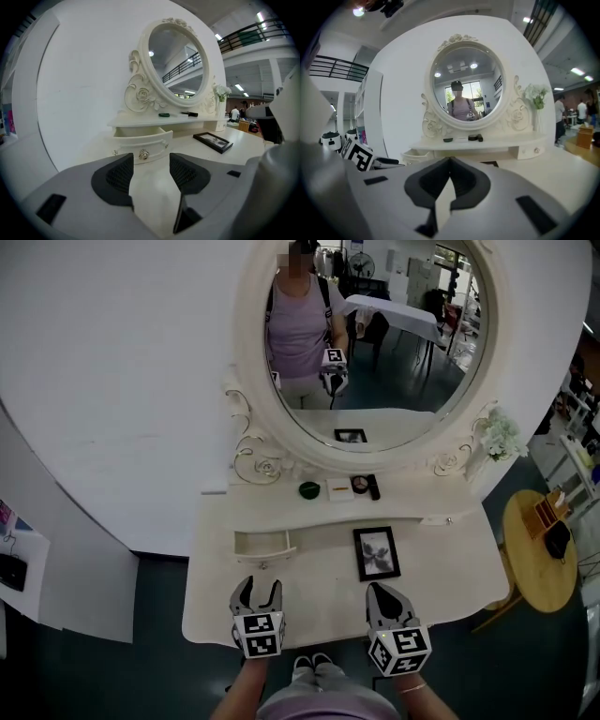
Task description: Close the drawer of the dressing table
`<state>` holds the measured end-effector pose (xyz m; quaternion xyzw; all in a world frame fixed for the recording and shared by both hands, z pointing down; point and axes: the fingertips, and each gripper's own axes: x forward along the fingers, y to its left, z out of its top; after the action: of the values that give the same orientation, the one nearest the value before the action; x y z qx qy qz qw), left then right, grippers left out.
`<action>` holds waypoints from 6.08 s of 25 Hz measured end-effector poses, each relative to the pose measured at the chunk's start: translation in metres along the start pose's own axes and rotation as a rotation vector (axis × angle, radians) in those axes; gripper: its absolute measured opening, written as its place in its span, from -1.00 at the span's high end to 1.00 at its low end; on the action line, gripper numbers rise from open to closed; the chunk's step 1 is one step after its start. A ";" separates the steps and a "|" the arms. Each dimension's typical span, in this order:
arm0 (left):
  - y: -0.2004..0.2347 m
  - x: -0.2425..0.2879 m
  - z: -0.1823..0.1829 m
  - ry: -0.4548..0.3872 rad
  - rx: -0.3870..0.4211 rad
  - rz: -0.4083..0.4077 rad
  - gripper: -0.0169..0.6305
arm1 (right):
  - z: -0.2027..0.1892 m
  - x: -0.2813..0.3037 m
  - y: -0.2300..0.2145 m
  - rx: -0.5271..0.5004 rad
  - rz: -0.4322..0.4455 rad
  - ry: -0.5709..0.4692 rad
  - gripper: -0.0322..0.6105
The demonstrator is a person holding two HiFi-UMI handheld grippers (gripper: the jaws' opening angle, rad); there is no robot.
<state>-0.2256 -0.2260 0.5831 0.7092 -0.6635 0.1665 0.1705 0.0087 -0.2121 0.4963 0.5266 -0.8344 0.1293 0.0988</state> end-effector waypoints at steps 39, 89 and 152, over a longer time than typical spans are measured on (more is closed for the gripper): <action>0.025 0.083 0.010 0.079 0.021 0.115 0.66 | -0.017 -0.001 -0.023 0.030 -0.068 0.040 0.89; 0.037 0.107 0.037 0.067 -0.003 0.083 0.59 | -0.011 0.026 -0.007 0.002 0.013 0.046 0.89; -0.032 -0.072 0.060 -0.208 -0.126 -0.160 0.94 | 0.016 0.008 0.029 -0.074 0.163 -0.020 0.89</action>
<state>-0.1978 -0.1886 0.4957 0.7612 -0.6280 0.0361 0.1578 -0.0212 -0.2119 0.4801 0.4540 -0.8797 0.1007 0.0988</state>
